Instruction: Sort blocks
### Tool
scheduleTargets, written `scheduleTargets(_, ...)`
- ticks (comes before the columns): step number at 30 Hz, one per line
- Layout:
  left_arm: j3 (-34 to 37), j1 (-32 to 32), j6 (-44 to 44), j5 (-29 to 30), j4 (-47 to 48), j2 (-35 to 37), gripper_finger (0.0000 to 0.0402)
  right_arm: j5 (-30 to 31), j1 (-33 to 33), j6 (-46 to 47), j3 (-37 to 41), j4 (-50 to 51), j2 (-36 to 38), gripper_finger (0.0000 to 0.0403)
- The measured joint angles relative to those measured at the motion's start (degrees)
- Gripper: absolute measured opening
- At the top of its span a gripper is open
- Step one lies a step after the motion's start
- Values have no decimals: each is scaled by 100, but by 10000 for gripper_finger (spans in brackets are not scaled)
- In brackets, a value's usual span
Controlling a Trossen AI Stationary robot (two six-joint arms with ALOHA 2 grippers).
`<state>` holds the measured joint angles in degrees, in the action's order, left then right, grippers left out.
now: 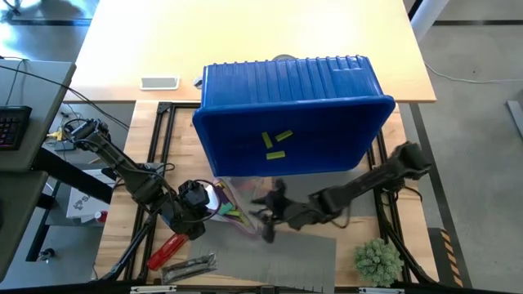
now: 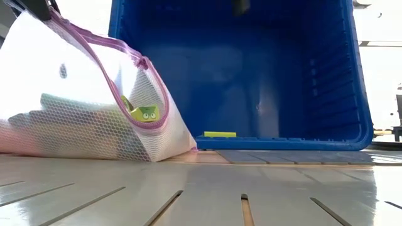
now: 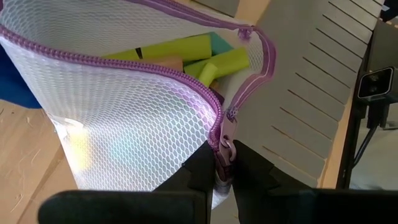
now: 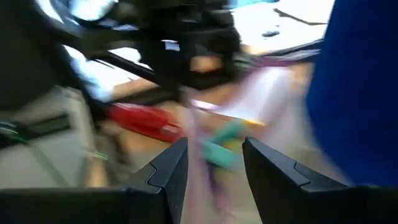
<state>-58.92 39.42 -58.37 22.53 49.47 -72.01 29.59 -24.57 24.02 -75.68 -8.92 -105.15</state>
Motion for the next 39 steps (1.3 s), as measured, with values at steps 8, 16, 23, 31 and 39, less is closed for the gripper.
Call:
scheduleTargets(8, 0, 0, 0, -1, -1, 0, 24, 1718, -215, 1074, 0, 3791, 1345, 140)
scheduleTargets(16, 0, 0, 0, 0, -1, 0, 24, 1310, 0, 2594, 558, 5595, 1768, 140)
scheduleTargets(23, 0, -1, 0, 4, -1, 0, 24, 383, 390, 2488, 1817, 4202, 1786, 140)
scheduleTargets(31, 0, -1, 0, 8, 0, 0, 24, 107, 547, 2149, 2406, 3231, 1786, 140)
scheduleTargets(39, 0, 0, 0, 9, -1, 0, 24, -79, 659, 1719, 2092, 3152, 1961, 140)
